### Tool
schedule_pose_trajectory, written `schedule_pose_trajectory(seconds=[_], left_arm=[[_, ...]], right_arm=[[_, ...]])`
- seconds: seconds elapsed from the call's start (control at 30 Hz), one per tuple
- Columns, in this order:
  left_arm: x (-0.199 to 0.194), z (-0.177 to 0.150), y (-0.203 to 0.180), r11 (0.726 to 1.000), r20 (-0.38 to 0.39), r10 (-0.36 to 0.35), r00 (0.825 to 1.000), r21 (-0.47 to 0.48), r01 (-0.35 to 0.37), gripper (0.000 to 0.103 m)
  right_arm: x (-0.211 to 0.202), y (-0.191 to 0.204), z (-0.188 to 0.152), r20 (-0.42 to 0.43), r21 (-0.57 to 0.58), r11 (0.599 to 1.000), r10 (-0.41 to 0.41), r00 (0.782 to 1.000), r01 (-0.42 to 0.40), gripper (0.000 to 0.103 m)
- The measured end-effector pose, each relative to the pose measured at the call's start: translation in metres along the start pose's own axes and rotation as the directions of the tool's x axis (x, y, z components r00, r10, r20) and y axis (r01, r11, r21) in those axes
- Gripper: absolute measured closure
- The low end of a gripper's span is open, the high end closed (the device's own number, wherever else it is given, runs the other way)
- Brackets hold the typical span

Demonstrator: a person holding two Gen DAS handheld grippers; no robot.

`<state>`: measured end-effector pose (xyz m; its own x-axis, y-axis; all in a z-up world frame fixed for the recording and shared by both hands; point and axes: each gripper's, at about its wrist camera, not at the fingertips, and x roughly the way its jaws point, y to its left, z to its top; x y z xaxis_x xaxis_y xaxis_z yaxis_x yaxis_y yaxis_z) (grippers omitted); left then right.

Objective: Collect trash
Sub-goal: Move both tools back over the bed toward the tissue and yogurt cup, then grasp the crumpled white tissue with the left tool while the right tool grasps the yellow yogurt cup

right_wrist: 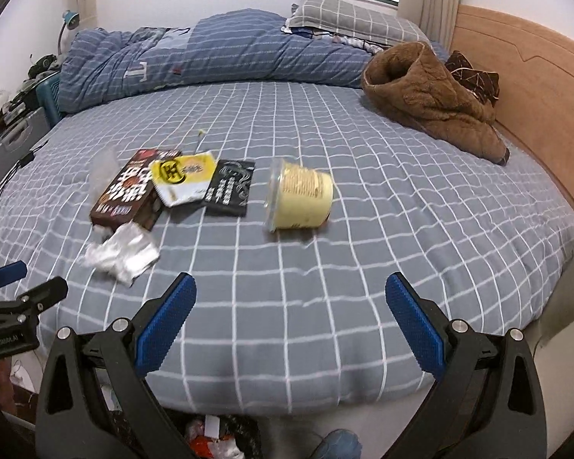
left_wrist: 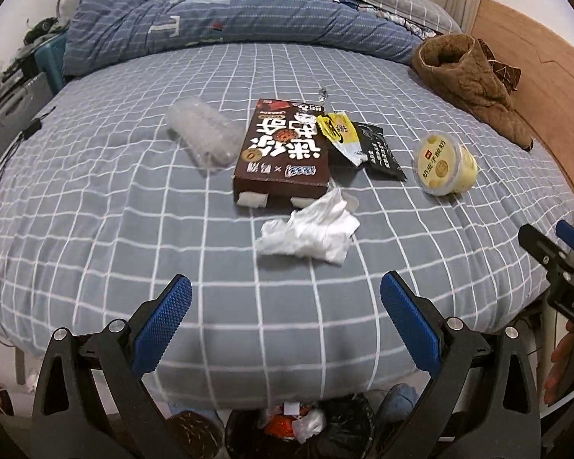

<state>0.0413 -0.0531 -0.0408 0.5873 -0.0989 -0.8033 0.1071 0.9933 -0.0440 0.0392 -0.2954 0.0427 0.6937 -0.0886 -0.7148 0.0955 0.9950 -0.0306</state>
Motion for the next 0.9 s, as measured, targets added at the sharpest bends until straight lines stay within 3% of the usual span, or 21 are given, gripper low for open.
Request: schedule_pose_trajectory(seconds=[0.63,0.9], left_arm=[[0.069,0.035,-0.019,1.0,-0.056,-0.013,0.998,0.027,0.014,0.007],[0.092,0.037,-0.032,0.998,-0.086,-0.031,0.996,0.056,0.036,0.022]], right_arm=[[0.09,-0.022,0.047,-0.022,0.033,0.999,0.013,1.0,-0.012,0.008],[0.122,-0.016,0.059,-0.047,0.019,0.999,0.036,0.998,-0.035,0.008]])
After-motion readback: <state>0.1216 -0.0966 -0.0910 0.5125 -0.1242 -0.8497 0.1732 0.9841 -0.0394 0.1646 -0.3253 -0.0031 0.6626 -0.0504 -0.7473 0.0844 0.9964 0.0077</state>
